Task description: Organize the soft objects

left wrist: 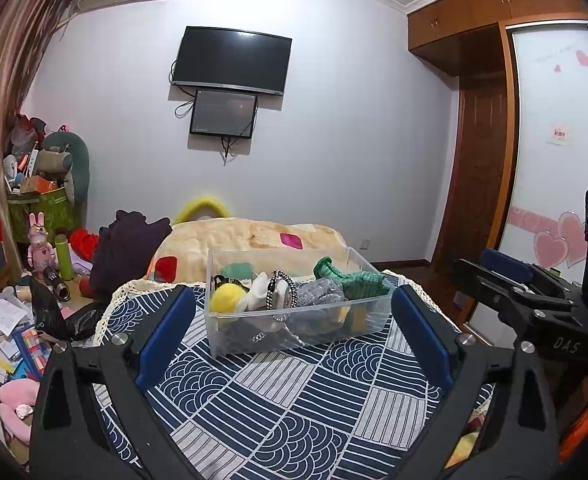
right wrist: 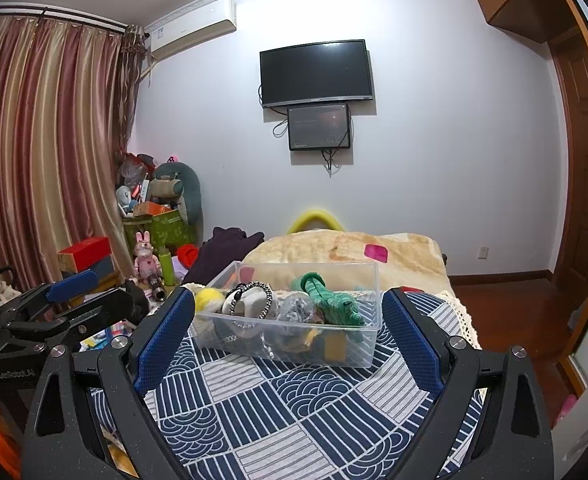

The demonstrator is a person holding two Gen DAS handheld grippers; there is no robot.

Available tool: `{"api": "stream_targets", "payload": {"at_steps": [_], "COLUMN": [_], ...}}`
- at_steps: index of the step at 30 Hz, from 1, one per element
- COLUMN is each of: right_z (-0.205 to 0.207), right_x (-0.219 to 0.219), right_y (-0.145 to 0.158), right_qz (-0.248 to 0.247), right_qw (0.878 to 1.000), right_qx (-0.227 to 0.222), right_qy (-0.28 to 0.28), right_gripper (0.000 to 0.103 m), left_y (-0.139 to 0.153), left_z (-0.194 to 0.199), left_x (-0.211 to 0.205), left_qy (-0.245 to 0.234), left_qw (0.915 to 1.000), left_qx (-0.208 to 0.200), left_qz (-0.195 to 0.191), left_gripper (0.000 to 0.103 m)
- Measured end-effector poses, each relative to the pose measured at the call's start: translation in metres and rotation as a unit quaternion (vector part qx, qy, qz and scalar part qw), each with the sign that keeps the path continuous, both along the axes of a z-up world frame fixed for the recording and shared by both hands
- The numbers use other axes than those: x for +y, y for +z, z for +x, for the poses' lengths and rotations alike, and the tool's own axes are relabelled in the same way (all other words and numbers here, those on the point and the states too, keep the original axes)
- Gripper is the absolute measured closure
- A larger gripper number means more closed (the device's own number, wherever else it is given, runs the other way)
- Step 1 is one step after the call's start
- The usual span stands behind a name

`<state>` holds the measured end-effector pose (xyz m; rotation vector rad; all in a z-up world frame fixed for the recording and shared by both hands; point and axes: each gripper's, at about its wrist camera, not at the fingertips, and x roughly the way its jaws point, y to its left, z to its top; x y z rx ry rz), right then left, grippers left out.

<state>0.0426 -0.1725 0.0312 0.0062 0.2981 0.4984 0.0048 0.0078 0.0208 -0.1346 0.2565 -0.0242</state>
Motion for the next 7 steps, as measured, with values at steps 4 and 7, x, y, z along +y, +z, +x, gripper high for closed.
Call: {"api": "stream_targets", "payload": {"at_steps": [4,7], "right_z": [0.0005,0.0004], "right_x": [0.0001,0.0012], "right_y": [-0.0008,-0.0007], "right_qz": [0.000,0.000], "right_qw": [1.000,1.000], "right_qx": [0.000,0.002], "right_qy": [0.001,0.002], "right_gripper": [0.009,0.009], "left_y": [-0.0014,-0.0015], "left_z": [0.0018,0.0021], "left_x": [0.0003,-0.0009], "left_qy": [-0.004,-0.004], "left_qw": [1.0000,1.0000], "left_qx": [0.005,0.006], "left_qz": [-0.004,-0.002], "left_gripper": [0.003,0.003]}}
